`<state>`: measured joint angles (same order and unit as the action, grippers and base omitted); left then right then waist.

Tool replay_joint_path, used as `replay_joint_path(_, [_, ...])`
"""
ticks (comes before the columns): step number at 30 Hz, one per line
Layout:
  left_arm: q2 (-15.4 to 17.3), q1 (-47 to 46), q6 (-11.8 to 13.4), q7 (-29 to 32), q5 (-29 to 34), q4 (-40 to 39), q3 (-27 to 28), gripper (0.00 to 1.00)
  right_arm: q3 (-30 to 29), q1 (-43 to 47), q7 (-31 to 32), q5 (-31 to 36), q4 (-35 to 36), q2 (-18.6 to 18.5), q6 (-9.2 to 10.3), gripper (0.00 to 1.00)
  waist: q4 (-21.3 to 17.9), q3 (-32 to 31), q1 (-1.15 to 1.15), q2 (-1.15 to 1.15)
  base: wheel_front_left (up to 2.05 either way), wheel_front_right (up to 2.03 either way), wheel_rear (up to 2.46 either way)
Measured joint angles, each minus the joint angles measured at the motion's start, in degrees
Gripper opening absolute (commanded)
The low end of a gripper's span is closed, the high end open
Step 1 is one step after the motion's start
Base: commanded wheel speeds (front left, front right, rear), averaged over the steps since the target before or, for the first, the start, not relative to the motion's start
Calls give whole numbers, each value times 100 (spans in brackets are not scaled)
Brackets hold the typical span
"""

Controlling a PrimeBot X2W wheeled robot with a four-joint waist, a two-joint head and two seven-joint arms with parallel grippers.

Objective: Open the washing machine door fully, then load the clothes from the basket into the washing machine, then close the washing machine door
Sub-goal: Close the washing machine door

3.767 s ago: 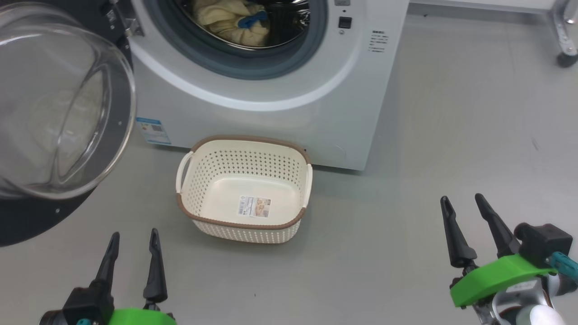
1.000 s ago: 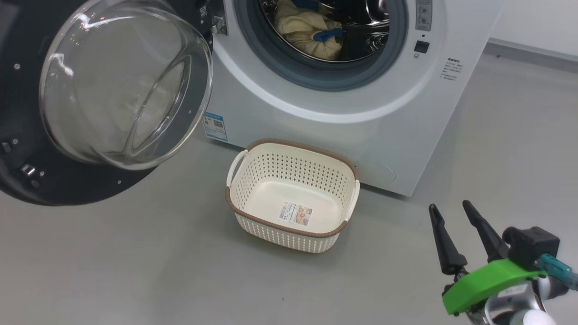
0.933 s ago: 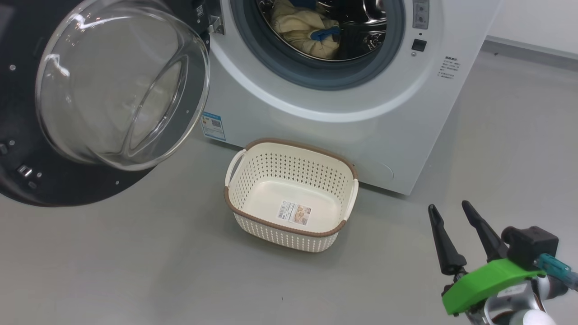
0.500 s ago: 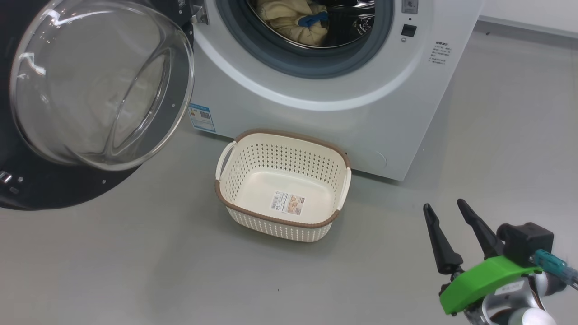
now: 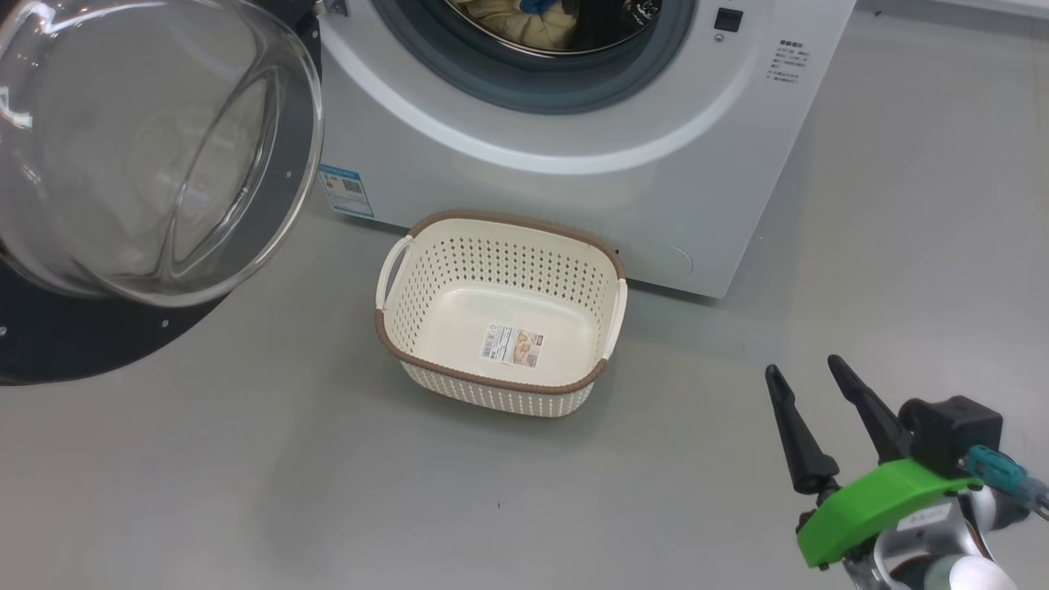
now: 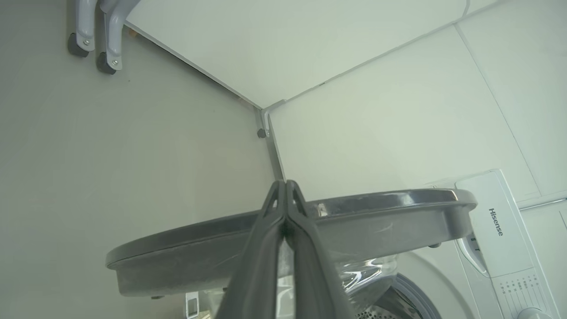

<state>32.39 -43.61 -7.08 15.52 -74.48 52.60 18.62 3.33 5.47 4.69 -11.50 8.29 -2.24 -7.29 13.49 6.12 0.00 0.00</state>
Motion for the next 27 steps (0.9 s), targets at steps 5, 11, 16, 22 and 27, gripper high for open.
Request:
replay_joint_path(5, [-7,42,0,-56,-188,116,118,0,3,-8,70,49,66,0,0,100,-39,86,0,0,0,0,0])
replay_joint_path(11, [-9,42,0,-175,-377,170,252,0,29,-36,179,108,160,0,0,100,-99,208,0,0,0,0,0])
replay_joint_path(16, [-14,42,0,-289,-477,252,352,0,41,-68,242,152,224,-1,0,100,-132,333,0,0,0,0,0])
replay_joint_path(22, [-20,41,0,-290,-563,290,361,0,65,-154,299,153,289,-7,0,100,-163,470,0,0,0,0,0])
replay_joint_path(27, [-31,42,0,-286,-637,304,363,0,73,-156,347,186,330,-20,0,100,-193,536,0,0,0,0,0])
